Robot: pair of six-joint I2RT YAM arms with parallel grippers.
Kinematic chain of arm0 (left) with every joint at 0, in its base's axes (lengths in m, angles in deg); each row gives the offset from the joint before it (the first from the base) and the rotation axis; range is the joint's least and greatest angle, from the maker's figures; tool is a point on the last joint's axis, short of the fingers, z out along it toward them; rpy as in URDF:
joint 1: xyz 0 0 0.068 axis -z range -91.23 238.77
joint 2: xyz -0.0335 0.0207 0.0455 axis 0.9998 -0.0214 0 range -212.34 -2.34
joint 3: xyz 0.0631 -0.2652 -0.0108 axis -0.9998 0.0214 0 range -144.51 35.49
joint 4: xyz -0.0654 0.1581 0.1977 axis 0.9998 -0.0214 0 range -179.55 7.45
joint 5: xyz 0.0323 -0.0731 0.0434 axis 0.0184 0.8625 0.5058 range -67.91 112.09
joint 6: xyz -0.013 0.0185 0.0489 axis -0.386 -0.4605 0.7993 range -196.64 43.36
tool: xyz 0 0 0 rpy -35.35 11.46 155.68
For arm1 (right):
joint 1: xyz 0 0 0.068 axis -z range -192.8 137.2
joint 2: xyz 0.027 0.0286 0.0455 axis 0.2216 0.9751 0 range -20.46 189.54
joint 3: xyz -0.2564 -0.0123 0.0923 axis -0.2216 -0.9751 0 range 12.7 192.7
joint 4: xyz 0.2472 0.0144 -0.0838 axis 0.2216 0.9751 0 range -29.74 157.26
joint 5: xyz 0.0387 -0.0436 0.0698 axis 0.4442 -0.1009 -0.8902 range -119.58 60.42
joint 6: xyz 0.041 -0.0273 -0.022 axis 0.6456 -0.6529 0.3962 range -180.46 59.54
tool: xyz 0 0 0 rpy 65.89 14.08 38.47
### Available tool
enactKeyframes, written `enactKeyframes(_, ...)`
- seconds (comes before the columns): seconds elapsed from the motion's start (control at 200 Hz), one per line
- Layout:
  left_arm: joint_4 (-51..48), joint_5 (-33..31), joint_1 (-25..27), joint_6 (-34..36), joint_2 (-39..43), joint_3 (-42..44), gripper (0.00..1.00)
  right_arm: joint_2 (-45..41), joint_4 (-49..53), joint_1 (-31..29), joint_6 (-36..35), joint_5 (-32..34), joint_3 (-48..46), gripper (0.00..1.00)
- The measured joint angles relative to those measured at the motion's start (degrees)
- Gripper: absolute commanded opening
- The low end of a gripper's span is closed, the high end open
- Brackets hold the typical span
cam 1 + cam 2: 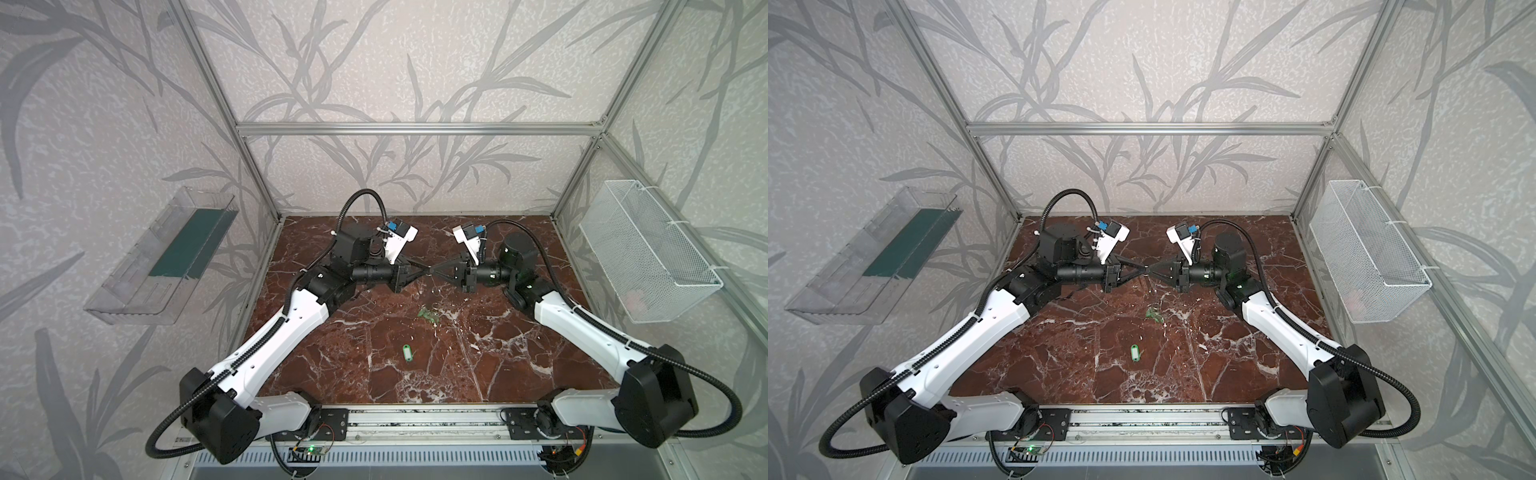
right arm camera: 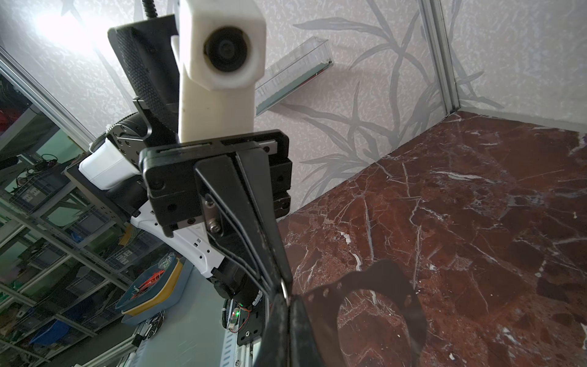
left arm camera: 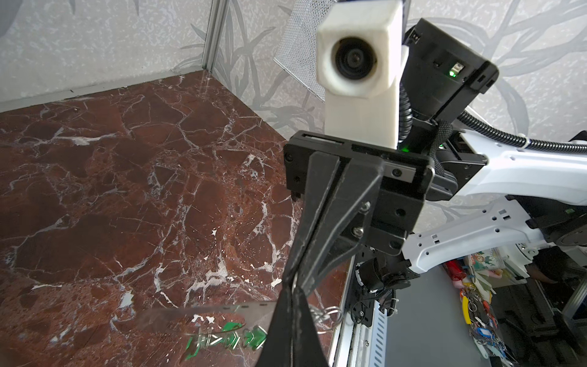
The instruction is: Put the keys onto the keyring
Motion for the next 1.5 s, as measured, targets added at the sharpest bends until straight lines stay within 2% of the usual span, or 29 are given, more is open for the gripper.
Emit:
enactKeyframes(0.065, 0.0, -0.1, 0.0, 0.0, 0.0, 0.0, 0.0, 0.0, -0.1, 0.0, 0.0, 0.2, 0.0, 0.0)
enactKeyframes(0.145, 0.5, -0.9, 0.0, -0.3, 0.2, 0.0, 0.23, -0.2, -0.5, 0.0, 0.1, 0.8, -0.1, 0.0)
enactKeyframes(0.185, 1.5, -1.8, 0.1, -1.2, 0.4, 0.2, 0.29, -0.6, -1.0, -0.2, 0.3, 1.5, -0.2, 0.0)
enactKeyframes(0.335, 9.7, -8.1, 0.2, -5.3, 5.7, 5.6, 0.32, -3.0, -8.6, -0.7, 4.0, 5.6, -4.2, 0.0)
enactKeyframes(0.505, 19.2, -12.9, 0.2, -10.2, 12.1, 11.8, 0.32, -3.6, -22.8, -0.8, 12.3, 11.3, -10.4, 0.0)
enactKeyframes(0.805, 28.0, -13.0, 0.3, -16.3, 9.9, 13.2, 0.32, -2.1, -42.3, -1.1, 22.1, 21.5, -14.3, 0.0)
enactKeyframes(1.1, 34.4, -11.9, 1.9, -20.2, 6.8, 14.4, 0.31, -1.5, -47.3, -2.8, 24.0, 26.1, -14.8, 0.0)
enactKeyframes(1.499, 38.7, -11.4, 3.9, -21.2, 3.9, 14.3, 0.26, -0.6, -48.3, -4.5, 24.2, 27.0, -14.8, 0.0)
